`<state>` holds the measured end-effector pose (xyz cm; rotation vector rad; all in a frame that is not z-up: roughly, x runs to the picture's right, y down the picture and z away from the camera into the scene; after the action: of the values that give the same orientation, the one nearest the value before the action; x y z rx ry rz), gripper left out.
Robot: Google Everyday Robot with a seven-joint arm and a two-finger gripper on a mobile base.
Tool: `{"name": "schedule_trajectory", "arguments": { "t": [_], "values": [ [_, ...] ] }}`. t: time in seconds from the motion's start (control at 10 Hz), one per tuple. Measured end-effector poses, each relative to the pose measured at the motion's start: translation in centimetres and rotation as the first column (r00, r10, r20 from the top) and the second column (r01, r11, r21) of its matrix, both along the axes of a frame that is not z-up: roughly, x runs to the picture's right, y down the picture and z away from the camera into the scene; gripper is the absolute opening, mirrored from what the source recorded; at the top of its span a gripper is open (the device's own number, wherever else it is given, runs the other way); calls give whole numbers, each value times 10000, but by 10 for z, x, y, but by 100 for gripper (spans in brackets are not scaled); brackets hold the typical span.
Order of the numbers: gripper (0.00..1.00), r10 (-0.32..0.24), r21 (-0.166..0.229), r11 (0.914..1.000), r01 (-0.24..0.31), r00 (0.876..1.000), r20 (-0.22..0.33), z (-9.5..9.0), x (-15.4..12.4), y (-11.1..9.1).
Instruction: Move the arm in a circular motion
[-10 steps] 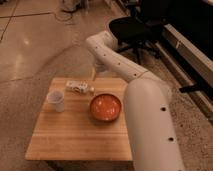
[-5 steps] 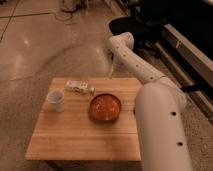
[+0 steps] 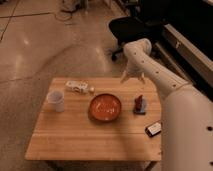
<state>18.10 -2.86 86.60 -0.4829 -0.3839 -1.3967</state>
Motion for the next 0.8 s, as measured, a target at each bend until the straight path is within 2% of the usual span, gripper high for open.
{"name": "schedule_trajectory", "arguments": {
  "t": [0.2,0.5,0.7,0.8],
  "values": [
    [80,466,96,9989,-467,9989,90,-16,8,29],
    [80,960,237,9950,-970,9946,385,-40,-1,73],
    [80,873,429,9951,-891,9953,409,-57,-8,99],
    [80,751,530,9956,-773,9963,427,-63,-13,106]
  ]
}}
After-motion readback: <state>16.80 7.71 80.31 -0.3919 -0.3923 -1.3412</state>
